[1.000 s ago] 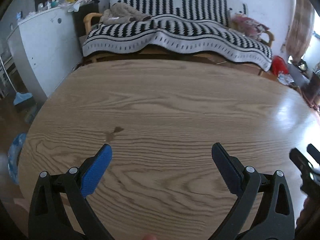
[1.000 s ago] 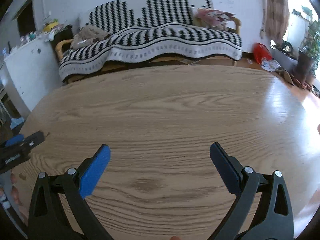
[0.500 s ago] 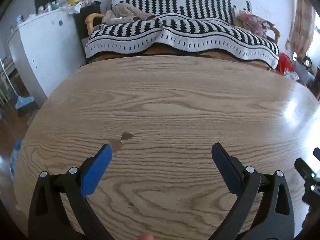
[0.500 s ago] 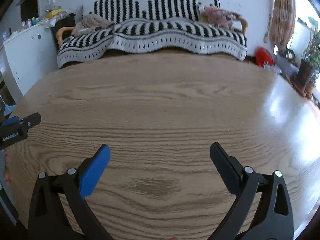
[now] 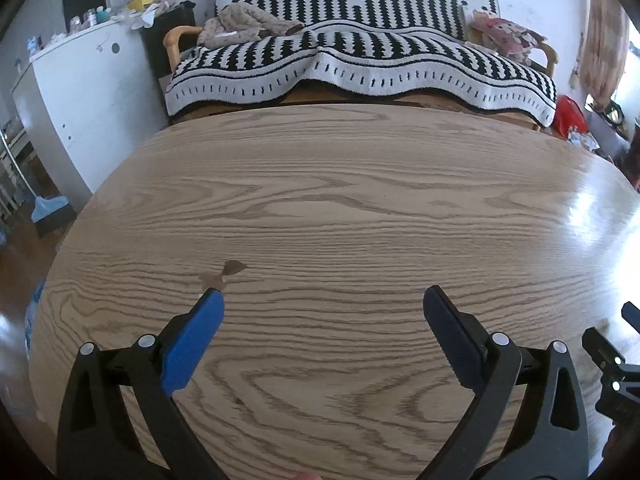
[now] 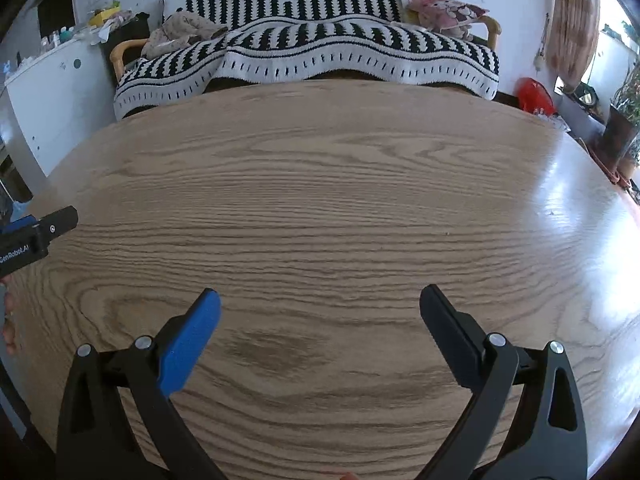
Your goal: Collect trash
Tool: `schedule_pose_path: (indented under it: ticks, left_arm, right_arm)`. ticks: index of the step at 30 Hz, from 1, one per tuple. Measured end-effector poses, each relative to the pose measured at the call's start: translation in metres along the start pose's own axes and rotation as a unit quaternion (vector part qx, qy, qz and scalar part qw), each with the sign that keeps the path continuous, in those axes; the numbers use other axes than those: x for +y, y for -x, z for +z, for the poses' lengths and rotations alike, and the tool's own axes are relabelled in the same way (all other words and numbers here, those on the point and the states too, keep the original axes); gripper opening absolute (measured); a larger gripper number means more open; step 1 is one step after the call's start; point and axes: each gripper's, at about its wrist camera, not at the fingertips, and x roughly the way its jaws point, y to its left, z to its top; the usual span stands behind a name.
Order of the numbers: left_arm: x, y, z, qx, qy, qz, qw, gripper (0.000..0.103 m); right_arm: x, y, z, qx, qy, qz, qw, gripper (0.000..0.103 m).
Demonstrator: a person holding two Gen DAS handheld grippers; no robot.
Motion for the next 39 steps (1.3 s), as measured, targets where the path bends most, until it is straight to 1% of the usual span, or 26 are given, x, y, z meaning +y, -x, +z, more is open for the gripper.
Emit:
schedule_pose_path:
  ticks: [2,4,7,11,13,15,17,19,29,31,35,37,39]
  left_arm:
    - [-0.004,0.0,-0.001,0.004,-0.008,0.003,1.0,0.097]
    - [-0.007,0.0,-0.002,0.006,-0.016,-0.006,0.9998,0.097]
    - [-0.008,0.002,-0.002,0.011,-0.013,-0.013,0.9998,0.097]
    - [-0.004,0.007,0.0,0.005,-0.004,-0.02,0.9998,0.097]
    - [-0.004,0.007,0.0,0.003,-0.002,-0.009,0.9999,0.097]
    - [-0.005,0.007,0.0,0.0,-0.011,0.012,0.9999,0.097]
    - [-0.005,0.008,0.001,-0.001,-0.012,0.011,0.9999,0.097]
    - [-0.003,0.008,0.0,0.002,-0.005,0.001,1.0,0.097]
    - [0.0,0.001,0.0,0.016,0.01,-0.006,0.9998,0.097]
    - [0.002,0.0,0.002,0.014,0.009,-0.002,0.9999,0.097]
    - [0.001,0.0,0.003,-0.002,-0.001,0.017,0.9998,0.097]
    - [0.001,-0.001,0.002,-0.001,0.002,0.011,0.9999,0.097]
    - [0.003,-0.003,0.002,0.004,0.013,-0.007,0.9999,0.097]
  right_arm:
    - [-0.003,0.002,0.0,-0.003,-0.002,0.0,1.0,0.096]
    - [-0.005,0.002,0.001,-0.004,-0.005,0.0,1.0,0.096]
    - [-0.005,0.0,0.002,0.001,-0.005,0.002,1.0,0.096]
    - [-0.001,0.0,0.002,0.005,0.007,0.0,1.0,0.096]
    - [0.0,0.0,0.002,0.005,0.008,-0.002,1.0,0.096]
    - [0.0,0.0,0.002,0.004,0.006,-0.004,1.0,0.096]
    - [-0.001,0.0,0.002,0.004,0.001,-0.007,1.0,0.096]
    - [-0.002,0.0,0.002,0.005,-0.002,-0.008,1.0,0.096]
    - [-0.006,0.002,0.001,0.004,-0.008,-0.008,1.0,0.096]
    - [-0.006,0.002,0.001,0.006,-0.009,-0.008,1.0,0.096]
    - [-0.006,0.003,0.002,0.001,-0.009,-0.011,1.0,0.096]
    - [-0.007,0.005,0.002,-0.005,-0.01,-0.013,1.0,0.096]
    - [-0.008,0.005,0.002,-0.004,-0.014,-0.013,1.0,0.096]
